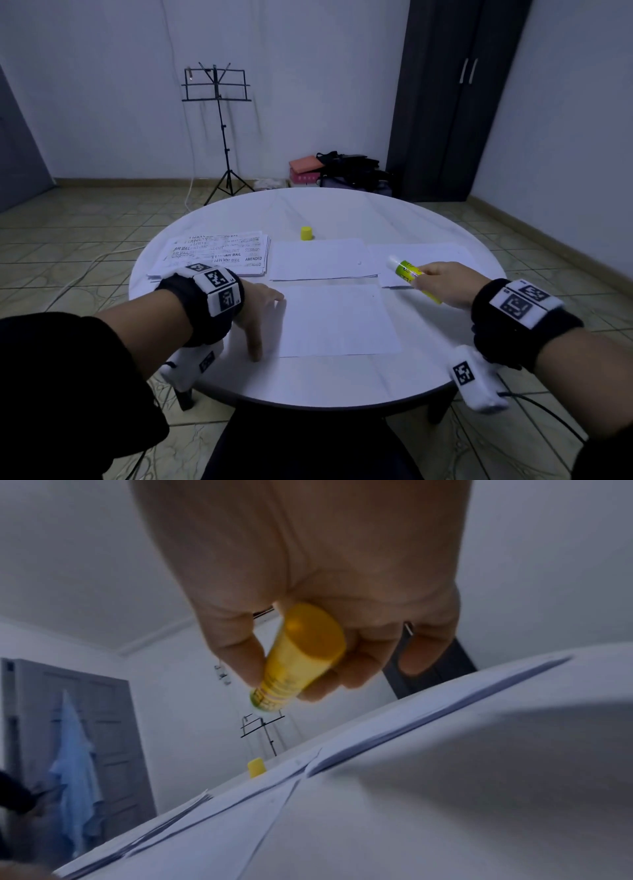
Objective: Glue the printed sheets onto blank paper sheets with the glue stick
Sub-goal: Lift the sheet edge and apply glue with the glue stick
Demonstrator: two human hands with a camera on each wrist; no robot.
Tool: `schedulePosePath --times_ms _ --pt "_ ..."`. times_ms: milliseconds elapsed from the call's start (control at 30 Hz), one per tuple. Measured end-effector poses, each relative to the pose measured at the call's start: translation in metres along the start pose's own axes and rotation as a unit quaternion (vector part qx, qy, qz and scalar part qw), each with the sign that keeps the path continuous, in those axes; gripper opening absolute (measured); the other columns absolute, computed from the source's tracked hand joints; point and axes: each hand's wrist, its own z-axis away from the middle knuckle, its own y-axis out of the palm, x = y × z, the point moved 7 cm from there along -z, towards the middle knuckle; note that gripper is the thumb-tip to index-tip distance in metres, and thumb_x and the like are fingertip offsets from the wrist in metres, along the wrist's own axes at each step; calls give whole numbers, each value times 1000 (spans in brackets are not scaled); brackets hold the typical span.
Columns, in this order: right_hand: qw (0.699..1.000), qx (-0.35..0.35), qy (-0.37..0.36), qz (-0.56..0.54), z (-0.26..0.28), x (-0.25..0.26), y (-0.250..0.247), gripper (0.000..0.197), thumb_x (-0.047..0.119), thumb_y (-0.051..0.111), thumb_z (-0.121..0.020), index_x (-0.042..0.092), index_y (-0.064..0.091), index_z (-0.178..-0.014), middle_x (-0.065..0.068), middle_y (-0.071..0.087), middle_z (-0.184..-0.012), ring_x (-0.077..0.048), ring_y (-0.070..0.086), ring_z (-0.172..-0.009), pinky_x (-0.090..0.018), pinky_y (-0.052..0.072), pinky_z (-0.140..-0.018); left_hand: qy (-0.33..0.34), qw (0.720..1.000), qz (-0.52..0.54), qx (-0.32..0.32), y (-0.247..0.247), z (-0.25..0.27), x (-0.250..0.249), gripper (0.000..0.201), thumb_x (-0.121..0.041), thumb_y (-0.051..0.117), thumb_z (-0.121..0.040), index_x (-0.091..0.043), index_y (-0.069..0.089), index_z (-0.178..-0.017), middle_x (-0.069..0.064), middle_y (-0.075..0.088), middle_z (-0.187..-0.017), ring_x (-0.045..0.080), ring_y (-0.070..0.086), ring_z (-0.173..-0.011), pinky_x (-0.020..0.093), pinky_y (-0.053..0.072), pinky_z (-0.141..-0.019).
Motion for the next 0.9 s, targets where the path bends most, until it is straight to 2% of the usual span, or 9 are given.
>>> schedulePosePath --times_ms 100,200,433,600,667,700,767,800,900 --pt "998 -22 17 -63 -8 -1 0 23 18 65 -86 17 60 -108 -2 58 -100 -18 54 -89 -22 39 -69 -2 1000 10 3 1 -1 2 111 -43 84 -64 -23 17 -150 -5 26 -151 13 35 -135 25 29 -110" --pt "997 -9 52 -53 -14 -5 5 32 12 70 -80 11 58 -109 -10 62 -104 -24 58 -90 -29 44 -77 1 1000 -2 7 2 -1 -1 110 -45 83 -65 -24 16 -150 -6 22 -151 14 33 -136 29 30 -111" --pt "996 -11 89 9 -18 -7 12 33 11 70 -77 8 55 -105 -10 56 -92 -25 54 -78 -28 43 -66 -5 1000 24 8 8 2 4 111 -43 81 -67 -31 9 -151 -7 13 -153 17 34 -135 36 36 -108" --pt "991 -11 133 32 -9 -9 18 51 11 70 -78 6 44 -122 -15 56 -100 -30 60 -89 -35 48 -76 -16 999 47 -4 11 8 14 106 -45 75 -73 -36 3 -151 -5 -1 -159 20 20 -144 39 28 -113" --pt "986 -7 156 58 -2 -8 19 53 8 68 -79 1 43 -125 -16 56 -100 -30 57 -86 -32 46 -70 -27 998 55 -7 12 10 21 104 -47 73 -74 -37 4 -150 -5 -3 -159 21 18 -145 41 26 -114" --pt "983 -6 160 85 4 -5 18 45 8 66 -80 -1 46 -120 -14 54 -95 -28 55 -82 -29 44 -65 -31 998 55 -12 11 12 26 102 -49 72 -75 -36 5 -151 -5 -3 -160 22 18 -145 42 25 -114" --pt "977 11 160 138 16 3 17 18 10 62 -83 2 51 -95 -9 50 -79 -22 51 -72 -23 38 -55 -38 997 58 -27 8 15 36 97 -51 69 -77 -34 7 -151 -4 1 -160 22 17 -145 42 22 -116" --pt "976 32 155 152 22 9 21 13 12 60 -84 5 49 -84 -7 48 -73 -20 48 -65 -22 35 -51 -39 997 65 -35 6 15 42 95 -50 68 -79 -32 10 -151 -2 5 -160 21 17 -145 41 22 -116" --pt "974 115 124 150 40 40 43 18 21 58 -87 8 50 -77 -2 54 -67 -15 46 -50 -19 33 -45 -58 993 95 -49 3 12 68 87 -47 66 -82 -25 18 -151 0 21 -156 20 26 -142 36 26 -114"
